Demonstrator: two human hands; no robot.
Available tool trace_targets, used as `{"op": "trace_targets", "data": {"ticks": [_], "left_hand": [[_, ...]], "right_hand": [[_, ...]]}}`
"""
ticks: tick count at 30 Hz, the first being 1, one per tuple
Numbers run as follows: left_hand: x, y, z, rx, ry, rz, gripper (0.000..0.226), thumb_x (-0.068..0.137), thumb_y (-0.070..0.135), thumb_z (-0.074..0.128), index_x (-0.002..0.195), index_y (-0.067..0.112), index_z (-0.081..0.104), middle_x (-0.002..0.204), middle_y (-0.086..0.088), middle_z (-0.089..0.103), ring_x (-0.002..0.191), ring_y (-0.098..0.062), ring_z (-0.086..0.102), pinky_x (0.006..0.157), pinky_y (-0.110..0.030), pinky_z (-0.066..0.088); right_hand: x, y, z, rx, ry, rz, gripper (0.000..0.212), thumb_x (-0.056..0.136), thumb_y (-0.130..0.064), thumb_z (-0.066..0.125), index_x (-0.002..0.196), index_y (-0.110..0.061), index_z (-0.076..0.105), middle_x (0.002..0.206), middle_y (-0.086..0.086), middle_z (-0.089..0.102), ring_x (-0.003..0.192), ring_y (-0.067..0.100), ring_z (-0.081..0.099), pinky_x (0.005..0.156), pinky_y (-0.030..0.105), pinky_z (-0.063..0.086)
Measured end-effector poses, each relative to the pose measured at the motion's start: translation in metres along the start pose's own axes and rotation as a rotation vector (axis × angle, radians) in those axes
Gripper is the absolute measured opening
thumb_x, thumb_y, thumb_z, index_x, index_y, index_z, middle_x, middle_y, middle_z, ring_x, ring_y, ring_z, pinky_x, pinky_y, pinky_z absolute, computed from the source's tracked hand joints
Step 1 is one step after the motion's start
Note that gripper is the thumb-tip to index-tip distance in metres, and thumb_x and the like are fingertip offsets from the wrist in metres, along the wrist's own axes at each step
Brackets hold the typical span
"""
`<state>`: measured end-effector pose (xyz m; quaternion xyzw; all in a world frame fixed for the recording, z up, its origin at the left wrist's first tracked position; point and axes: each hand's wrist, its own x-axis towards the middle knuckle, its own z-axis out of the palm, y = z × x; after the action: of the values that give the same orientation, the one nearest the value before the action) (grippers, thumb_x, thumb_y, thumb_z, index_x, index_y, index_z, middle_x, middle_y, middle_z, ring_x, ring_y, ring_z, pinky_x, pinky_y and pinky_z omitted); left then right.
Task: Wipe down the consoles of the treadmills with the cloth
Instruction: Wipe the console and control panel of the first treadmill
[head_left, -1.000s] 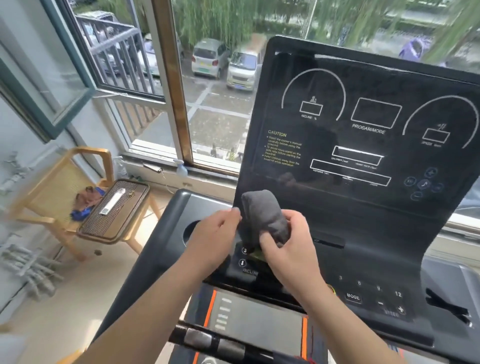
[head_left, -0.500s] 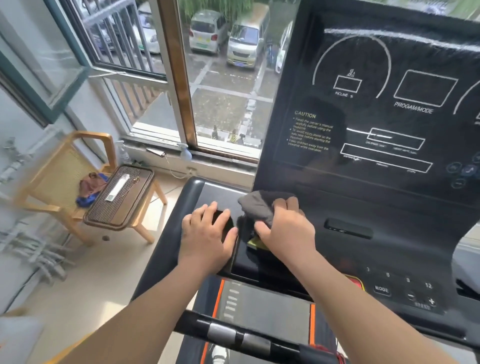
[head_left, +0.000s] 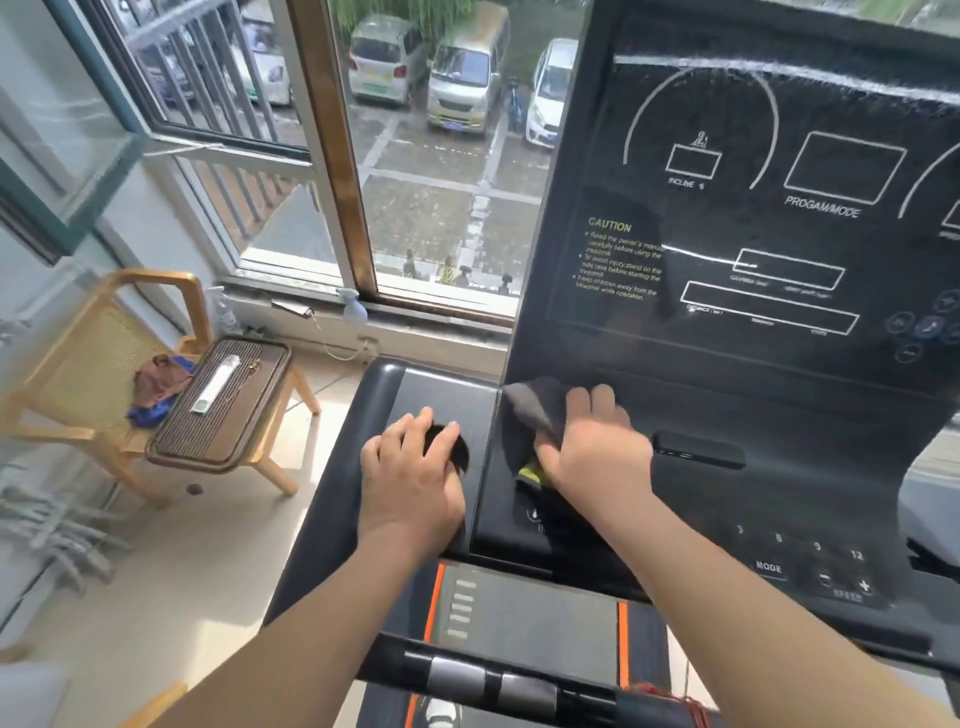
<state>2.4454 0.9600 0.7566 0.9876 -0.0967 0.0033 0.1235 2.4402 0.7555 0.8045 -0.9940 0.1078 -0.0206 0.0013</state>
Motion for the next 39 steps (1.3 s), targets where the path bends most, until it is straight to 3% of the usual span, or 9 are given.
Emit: {"op": "trace_targets", "data": {"ticks": [3,6,11,18,24,29,31,35,39], "left_hand": [[0.000,0.000,-0.001,0.010,0.007,-0.004,0.054,0.085,0.034,0.050,0.138,0.030,0.060,0.150,-0.006,0.055,0.137,-0.030,0.047,0.110,-0.051,0.034],[-0.001,0.000,0.001,0.022,0.018,0.002,0.055,0.085,0.034,0.050,0.139,0.030,0.059,0.150,-0.007,0.054,0.137,-0.031,0.046,0.110,-0.050,0.033],[-0.001,-0.001,0.001,0.031,0.020,0.025,0.055,0.084,0.031,0.052,0.138,0.027,0.061,0.149,-0.010,0.056,0.136,-0.033,0.048,0.107,-0.050,0.032],[-0.002,0.001,-0.004,0.005,-0.010,-0.003,0.058,0.082,0.029,0.057,0.140,0.028,0.060,0.150,-0.007,0.055,0.138,-0.030,0.047,0.110,-0.050,0.034],[0.000,-0.004,0.000,0.052,-0.054,0.038,0.069,0.072,0.027,0.077,0.139,0.026,0.060,0.149,-0.011,0.056,0.135,-0.035,0.050,0.106,-0.049,0.033],[-0.001,0.000,-0.001,0.021,-0.017,0.004,0.063,0.075,0.024,0.057,0.138,0.026,0.062,0.148,-0.009,0.056,0.136,-0.033,0.049,0.109,-0.051,0.035],[0.000,0.000,0.000,0.005,0.004,0.008,0.063,0.073,0.022,0.055,0.135,0.025,0.064,0.146,-0.010,0.058,0.134,-0.033,0.050,0.106,-0.049,0.033],[0.002,-0.002,0.000,-0.025,0.030,0.028,0.063,0.068,0.018,0.057,0.130,0.024,0.069,0.142,-0.010,0.063,0.130,-0.033,0.056,0.100,-0.046,0.038],[0.005,-0.008,0.002,-0.179,0.075,-0.011,0.061,0.068,0.007,0.060,0.127,0.018,0.071,0.144,-0.006,0.062,0.135,-0.030,0.057,0.103,-0.047,0.046]], "right_hand": [[-0.010,-0.009,0.007,0.044,0.066,0.022,0.045,0.077,-0.046,0.057,0.104,-0.009,0.062,0.101,0.012,0.058,0.081,0.034,0.063,0.049,0.028,0.030],[-0.041,-0.019,0.001,0.104,-0.055,-0.007,0.045,0.084,-0.054,0.053,0.113,-0.020,0.057,0.112,0.004,0.056,0.099,0.030,0.062,0.065,0.037,0.049],[-0.055,-0.006,-0.003,0.103,-0.126,-0.316,0.043,0.080,-0.061,0.049,0.103,-0.025,0.058,0.101,0.000,0.057,0.093,0.028,0.065,0.058,0.035,0.046],[-0.017,-0.014,0.006,0.063,0.031,0.014,0.049,0.077,-0.049,0.049,0.105,-0.012,0.065,0.097,0.012,0.060,0.079,0.036,0.064,0.053,0.033,0.042],[-0.057,-0.008,0.003,0.099,-0.097,-0.376,0.036,0.076,-0.055,0.057,0.091,-0.023,0.058,0.089,0.003,0.057,0.076,0.031,0.065,0.052,0.036,0.046],[-0.005,0.012,-0.001,-0.034,-0.030,-0.032,0.047,0.086,-0.054,0.058,0.118,-0.020,0.060,0.109,0.006,0.059,0.096,0.032,0.065,0.066,0.036,0.048],[-0.012,-0.006,0.006,0.050,-0.017,0.063,0.045,0.078,-0.044,0.070,0.110,-0.012,0.065,0.101,0.012,0.061,0.085,0.036,0.065,0.059,0.036,0.048],[-0.050,-0.028,0.011,0.112,-0.015,-0.108,0.036,0.069,-0.046,0.069,0.089,-0.018,0.062,0.086,0.007,0.060,0.072,0.033,0.064,0.049,0.034,0.046],[-0.059,-0.022,-0.005,0.247,-0.166,-0.192,0.029,0.083,-0.052,0.057,0.095,-0.026,0.054,0.098,-0.001,0.053,0.095,0.027,0.062,0.062,0.033,0.040]]}}
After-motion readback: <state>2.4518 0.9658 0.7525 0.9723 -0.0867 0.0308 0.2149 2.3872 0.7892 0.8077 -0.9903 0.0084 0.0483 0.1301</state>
